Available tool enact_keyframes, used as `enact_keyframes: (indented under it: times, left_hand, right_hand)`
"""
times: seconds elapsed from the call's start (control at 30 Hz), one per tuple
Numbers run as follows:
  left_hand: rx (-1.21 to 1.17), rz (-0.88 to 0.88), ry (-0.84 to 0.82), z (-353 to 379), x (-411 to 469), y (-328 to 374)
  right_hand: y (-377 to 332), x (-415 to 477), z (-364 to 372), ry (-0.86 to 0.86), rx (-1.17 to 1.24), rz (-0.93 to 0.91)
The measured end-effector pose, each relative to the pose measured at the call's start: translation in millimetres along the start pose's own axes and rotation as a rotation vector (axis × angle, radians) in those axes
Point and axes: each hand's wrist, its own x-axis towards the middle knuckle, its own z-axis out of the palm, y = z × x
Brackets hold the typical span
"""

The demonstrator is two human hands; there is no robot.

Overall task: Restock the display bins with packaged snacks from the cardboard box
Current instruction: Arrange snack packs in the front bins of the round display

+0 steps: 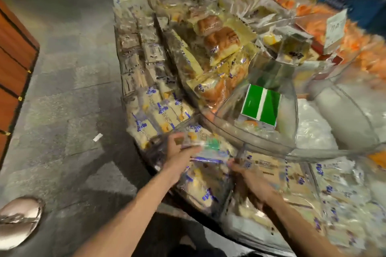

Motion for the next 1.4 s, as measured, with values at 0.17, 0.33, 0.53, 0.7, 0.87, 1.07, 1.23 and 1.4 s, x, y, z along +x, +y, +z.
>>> enact_keyframes:
  times: [0.17,0.33,0.53,0.7,0.87,1.07,1.23,1.4]
  left_hand:
    - [0.415,0.167,-0.101,2.3,84.6,24.1]
    - [1.03,0.447,-0.05,14.2,115.2,21.0]
    - [1.678,0.737,0.063,16.5,118.5,1.8]
    - [1.285,0.753,-0.107,26.8,96.7,15.2]
    - [0.891,0.178,-0.754,73.1,8.6,39.6]
    - [0.914,0.178,-0.896,96.6,-25.6,28.9]
    - [0.816,0.052,-1.028,116.4,-35.0,15.8]
    - [0.698,0.011,-1.052,155.4,-51.8,-6.9]
  right_hand:
    - [-27.3,-0.4,-3.7,0.031,0.377,0.15]
    - [-31.9,-0.2,-8.3,-0.154,0.749,0.242]
    - [-26.5,-6.2,-11.8,-0.173,0.929,0.229]
    - [-19.8,-10.5,-9.9,-0.145,0.958,0.204]
    - [-15.3,-19.1,0.3,-0.035,0.365,0.11]
    - [-7.5,-36.4,-14.0,0.035,0.168,-0.09]
    - [5.2,-63.7,-51.3,0.107,0.109,-0.108]
    - [36.3,-91.9,-125.0,0.26,-0.109,-0.082]
